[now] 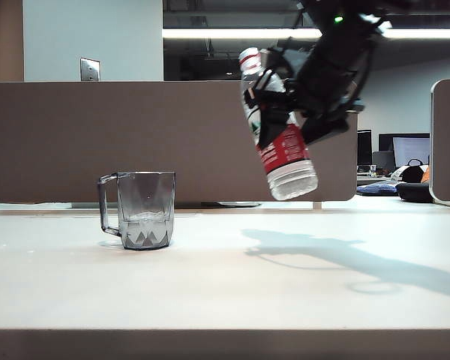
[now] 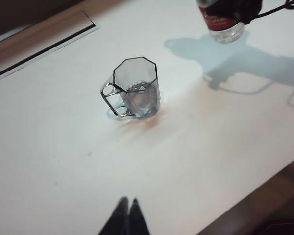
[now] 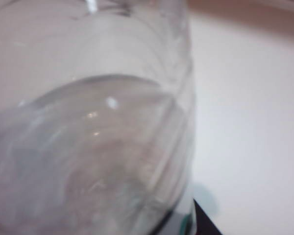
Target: Pick up the mineral water bottle on the table and pour water into the mug until it's half full.
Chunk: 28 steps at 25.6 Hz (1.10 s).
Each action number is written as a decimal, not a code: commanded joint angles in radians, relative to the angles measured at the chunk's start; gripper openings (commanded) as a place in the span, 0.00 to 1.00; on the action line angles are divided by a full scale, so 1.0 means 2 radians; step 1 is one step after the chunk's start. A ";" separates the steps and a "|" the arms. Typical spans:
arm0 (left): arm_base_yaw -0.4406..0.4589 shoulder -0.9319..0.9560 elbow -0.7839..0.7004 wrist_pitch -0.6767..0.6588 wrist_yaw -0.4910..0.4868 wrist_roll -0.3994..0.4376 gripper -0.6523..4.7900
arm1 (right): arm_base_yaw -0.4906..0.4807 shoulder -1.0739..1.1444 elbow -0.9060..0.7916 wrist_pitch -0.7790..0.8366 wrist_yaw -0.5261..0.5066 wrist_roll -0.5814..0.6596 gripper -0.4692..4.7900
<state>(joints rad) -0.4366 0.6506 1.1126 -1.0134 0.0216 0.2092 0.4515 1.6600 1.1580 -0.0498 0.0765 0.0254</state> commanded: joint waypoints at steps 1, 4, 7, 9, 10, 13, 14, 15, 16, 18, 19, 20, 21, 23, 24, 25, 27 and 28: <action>0.000 -0.001 0.003 -0.006 -0.002 0.001 0.11 | 0.000 -0.031 -0.054 0.120 0.012 0.015 0.67; 0.000 -0.001 0.003 -0.011 -0.002 0.001 0.11 | 0.000 -0.037 -0.098 0.198 0.019 0.058 0.67; 0.000 -0.001 0.003 -0.010 -0.001 0.001 0.11 | 0.000 -0.027 -0.139 0.282 0.031 0.088 0.67; 0.000 -0.001 0.003 -0.009 -0.002 0.003 0.11 | 0.000 -0.004 -0.153 0.322 0.032 0.094 0.67; 0.000 -0.001 0.003 -0.009 -0.002 0.006 0.11 | 0.000 0.005 -0.155 0.328 0.033 0.094 0.67; 0.000 -0.001 0.003 -0.009 -0.002 0.013 0.11 | 0.000 0.026 -0.156 0.336 0.032 0.093 0.67; 0.000 -0.001 0.003 -0.009 -0.002 0.013 0.11 | 0.000 0.033 -0.156 0.338 0.032 0.094 0.67; 0.000 -0.001 0.003 -0.009 -0.002 0.013 0.11 | 0.000 0.038 -0.156 0.339 0.031 0.094 0.67; 0.000 -0.001 0.003 -0.009 -0.002 0.013 0.11 | 0.000 0.043 -0.156 0.339 0.031 0.094 0.66; 0.000 -0.001 0.003 -0.009 -0.002 0.013 0.11 | 0.000 0.055 -0.156 0.338 0.031 0.093 0.64; 0.000 -0.001 0.003 -0.009 -0.002 0.013 0.11 | 0.000 0.060 -0.157 0.337 0.031 0.092 0.64; 0.000 -0.001 0.003 -0.009 -0.002 0.013 0.11 | 0.000 0.061 -0.158 0.338 0.032 0.092 0.65; 0.000 -0.001 0.003 -0.009 -0.002 0.013 0.11 | 0.000 0.062 -0.160 0.337 0.031 0.092 0.67; 0.000 -0.001 0.003 -0.009 -0.002 0.013 0.11 | 0.000 0.062 -0.164 0.335 0.031 0.092 0.71; 0.000 -0.001 0.003 -0.009 -0.002 0.013 0.11 | 0.000 0.062 -0.166 0.334 0.030 0.092 0.73; 0.000 -0.001 0.003 -0.009 -0.002 0.013 0.11 | 0.000 0.062 -0.167 0.331 0.030 0.092 0.73; 0.000 -0.001 0.003 -0.009 -0.002 0.013 0.11 | 0.000 0.062 -0.167 0.317 0.030 0.092 0.73; 0.000 -0.001 0.003 -0.009 -0.002 0.013 0.11 | 0.000 0.062 -0.167 0.311 0.030 0.092 0.73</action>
<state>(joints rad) -0.4362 0.6502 1.1126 -1.0401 0.0181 0.2352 0.4511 1.7885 0.8230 0.5903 0.1375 0.2092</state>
